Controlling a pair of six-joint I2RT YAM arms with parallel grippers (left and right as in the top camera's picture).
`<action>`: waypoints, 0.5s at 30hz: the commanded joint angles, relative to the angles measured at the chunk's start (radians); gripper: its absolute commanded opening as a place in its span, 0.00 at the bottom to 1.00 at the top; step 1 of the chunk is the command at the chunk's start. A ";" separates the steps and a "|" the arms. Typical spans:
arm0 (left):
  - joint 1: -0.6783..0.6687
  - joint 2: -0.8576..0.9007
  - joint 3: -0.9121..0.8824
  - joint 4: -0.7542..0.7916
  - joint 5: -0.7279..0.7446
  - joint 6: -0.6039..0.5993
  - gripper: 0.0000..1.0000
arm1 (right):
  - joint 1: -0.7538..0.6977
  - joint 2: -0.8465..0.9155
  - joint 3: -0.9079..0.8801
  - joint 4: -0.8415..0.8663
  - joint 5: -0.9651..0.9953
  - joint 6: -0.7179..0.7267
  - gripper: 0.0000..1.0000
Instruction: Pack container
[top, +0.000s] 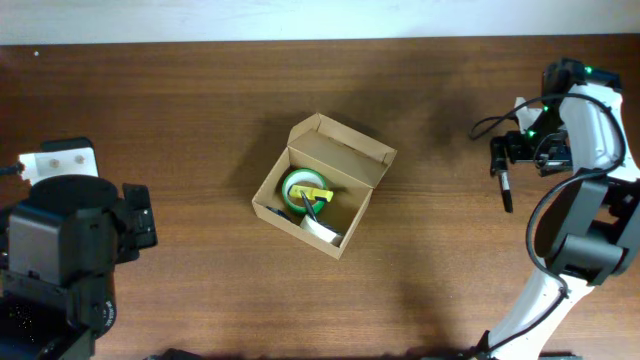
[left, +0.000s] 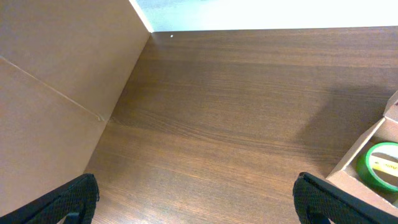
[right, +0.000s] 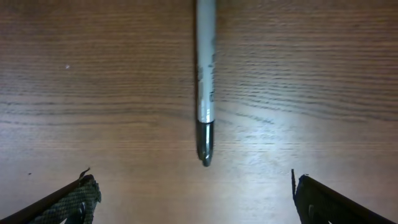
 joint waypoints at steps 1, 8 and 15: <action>0.004 0.002 -0.003 -0.002 0.004 0.014 0.99 | -0.023 0.008 -0.039 0.018 -0.021 -0.019 0.99; 0.004 0.002 -0.003 -0.002 0.003 0.017 0.99 | -0.024 0.009 -0.181 0.111 -0.020 -0.019 0.96; 0.004 0.002 -0.003 -0.001 0.003 0.017 1.00 | -0.024 0.009 -0.247 0.156 -0.021 -0.019 0.92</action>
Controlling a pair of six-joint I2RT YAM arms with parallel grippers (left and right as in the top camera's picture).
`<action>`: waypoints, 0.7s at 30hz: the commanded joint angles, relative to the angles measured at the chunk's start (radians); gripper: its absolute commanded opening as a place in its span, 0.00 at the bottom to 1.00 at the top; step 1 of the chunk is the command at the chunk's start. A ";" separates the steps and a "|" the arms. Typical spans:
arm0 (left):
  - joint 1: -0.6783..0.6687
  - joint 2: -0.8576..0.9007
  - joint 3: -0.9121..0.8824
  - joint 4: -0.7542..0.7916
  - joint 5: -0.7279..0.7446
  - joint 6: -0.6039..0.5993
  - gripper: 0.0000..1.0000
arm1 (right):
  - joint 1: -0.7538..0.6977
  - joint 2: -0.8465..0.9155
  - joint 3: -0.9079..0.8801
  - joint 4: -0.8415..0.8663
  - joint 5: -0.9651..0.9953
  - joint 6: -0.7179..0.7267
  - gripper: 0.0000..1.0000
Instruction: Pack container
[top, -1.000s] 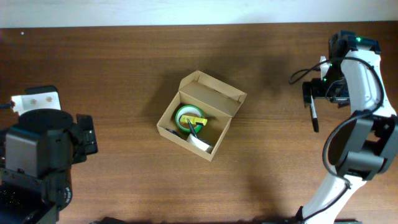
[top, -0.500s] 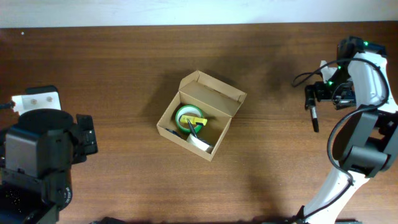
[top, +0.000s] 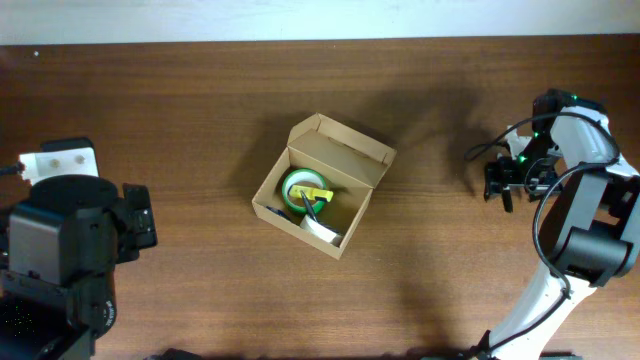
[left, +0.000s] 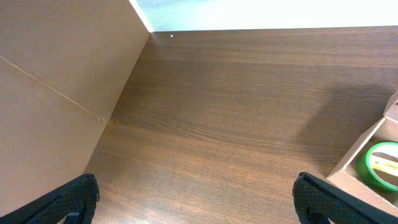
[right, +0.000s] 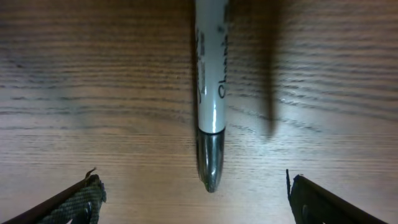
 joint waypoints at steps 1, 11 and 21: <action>0.004 0.002 -0.003 -0.001 0.003 0.017 1.00 | -0.003 0.008 -0.016 0.011 -0.016 -0.007 0.91; 0.004 0.002 -0.003 -0.005 0.003 0.017 1.00 | -0.003 0.008 -0.016 0.014 -0.015 -0.007 0.75; 0.004 0.002 -0.003 -0.005 0.003 0.017 0.99 | -0.003 0.008 -0.016 0.013 -0.016 -0.002 0.58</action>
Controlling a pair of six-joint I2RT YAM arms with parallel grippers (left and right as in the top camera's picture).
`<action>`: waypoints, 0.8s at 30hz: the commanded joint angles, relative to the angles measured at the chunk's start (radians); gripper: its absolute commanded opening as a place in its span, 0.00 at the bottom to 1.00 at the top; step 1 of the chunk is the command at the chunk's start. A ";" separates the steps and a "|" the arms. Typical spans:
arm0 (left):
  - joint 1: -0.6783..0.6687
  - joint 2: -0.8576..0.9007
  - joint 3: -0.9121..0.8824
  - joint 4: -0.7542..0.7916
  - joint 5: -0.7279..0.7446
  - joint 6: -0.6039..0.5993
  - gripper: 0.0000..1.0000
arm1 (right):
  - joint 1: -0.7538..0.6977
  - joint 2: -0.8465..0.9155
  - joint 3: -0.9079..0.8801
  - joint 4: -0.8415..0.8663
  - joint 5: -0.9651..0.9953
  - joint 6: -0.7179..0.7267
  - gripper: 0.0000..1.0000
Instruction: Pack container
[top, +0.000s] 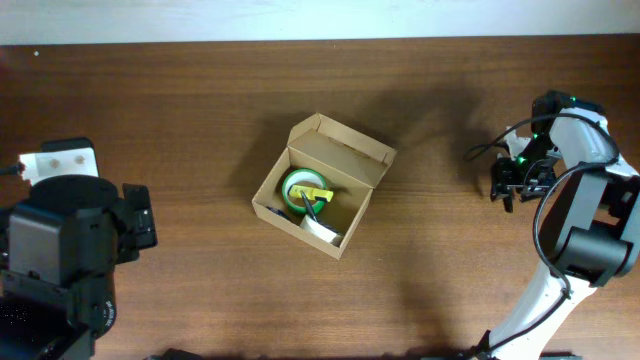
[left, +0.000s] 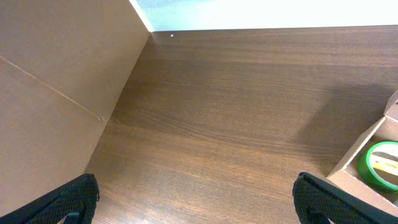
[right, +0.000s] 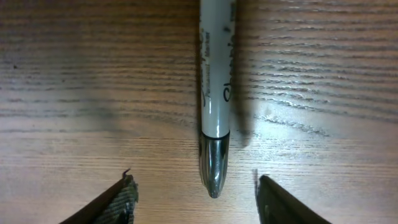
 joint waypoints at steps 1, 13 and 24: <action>0.004 0.002 -0.003 -0.002 0.003 0.017 1.00 | -0.003 0.008 -0.008 0.003 -0.009 0.003 0.56; 0.004 0.002 -0.003 -0.002 0.003 0.017 0.99 | -0.003 0.008 -0.008 0.003 -0.009 0.013 0.33; 0.004 0.002 -0.003 -0.003 0.003 0.017 1.00 | -0.003 0.008 -0.008 0.003 -0.009 0.017 0.19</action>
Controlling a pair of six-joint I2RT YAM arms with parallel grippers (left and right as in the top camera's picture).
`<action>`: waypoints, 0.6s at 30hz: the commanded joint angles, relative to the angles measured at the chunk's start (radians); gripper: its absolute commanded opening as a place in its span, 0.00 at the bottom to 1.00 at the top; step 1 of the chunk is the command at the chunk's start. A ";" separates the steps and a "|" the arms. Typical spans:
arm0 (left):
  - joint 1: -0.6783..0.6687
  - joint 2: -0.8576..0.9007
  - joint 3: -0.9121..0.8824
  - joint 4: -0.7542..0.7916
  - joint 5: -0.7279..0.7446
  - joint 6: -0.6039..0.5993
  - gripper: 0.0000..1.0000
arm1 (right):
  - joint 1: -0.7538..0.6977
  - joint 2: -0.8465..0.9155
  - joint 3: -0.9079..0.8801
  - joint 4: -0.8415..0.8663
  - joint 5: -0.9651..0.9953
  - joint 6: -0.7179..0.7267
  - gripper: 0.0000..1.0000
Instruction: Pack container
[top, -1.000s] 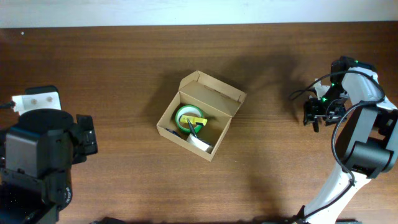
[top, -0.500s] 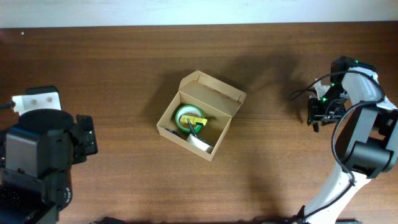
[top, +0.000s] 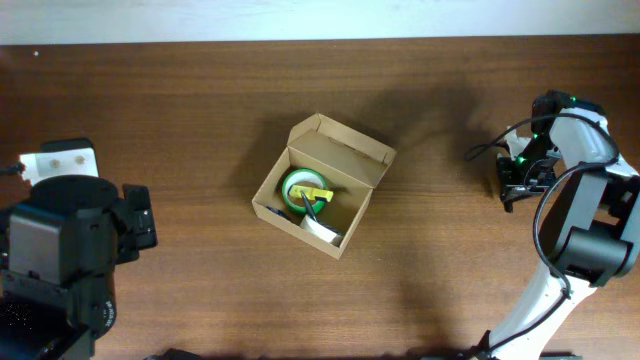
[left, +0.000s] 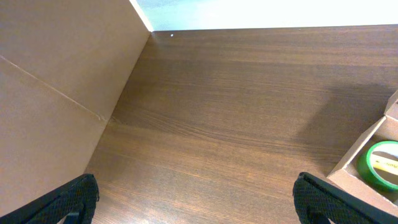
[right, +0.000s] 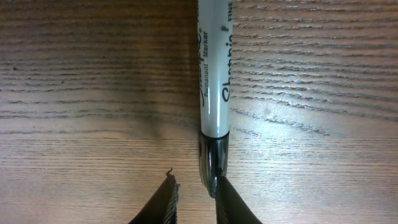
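The open cardboard box (top: 341, 148) stands mid-table; in it are a green tape roll (top: 298, 187), a yellow piece and a white item. A marker (right: 213, 74), white-barrelled with a dark cap, lies on the wood at the far right. My right gripper (right: 196, 186) has closed in on its cap end: the right finger touches the cap and the left finger sits close beside it. In the overhead view the right gripper (top: 512, 190) hides the marker. My left gripper (left: 196, 202) is wide open over bare wood, left of the box (left: 367, 167).
A tall brown panel (left: 56, 93) fills the left of the left wrist view. A white plate-like part (top: 60, 158) sits beside the left arm's base (top: 65, 255). The table's far edge meets a pale wall (top: 320, 18).
My right gripper's fingers have drawn together from a wide stance to the sides of the marker's cap. The marker lies where it was. The left arm and box are unchanged.
My right gripper was wide open above the marker at the table's right side. It then stood lower and closer over the marker, still wide open. Later its fingers had begun narrowing, and now they pinch the cap end. The left arm stayed still throughout.
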 joint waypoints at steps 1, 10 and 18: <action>0.004 0.002 -0.003 -0.002 0.003 0.017 0.99 | -0.003 0.008 -0.008 0.003 -0.009 0.009 0.19; 0.004 0.002 -0.003 -0.025 0.003 0.017 0.99 | -0.003 0.008 -0.008 0.004 -0.008 0.008 0.19; 0.004 0.002 -0.003 -0.035 -0.015 0.017 0.99 | -0.003 0.008 -0.008 0.006 -0.006 0.008 0.21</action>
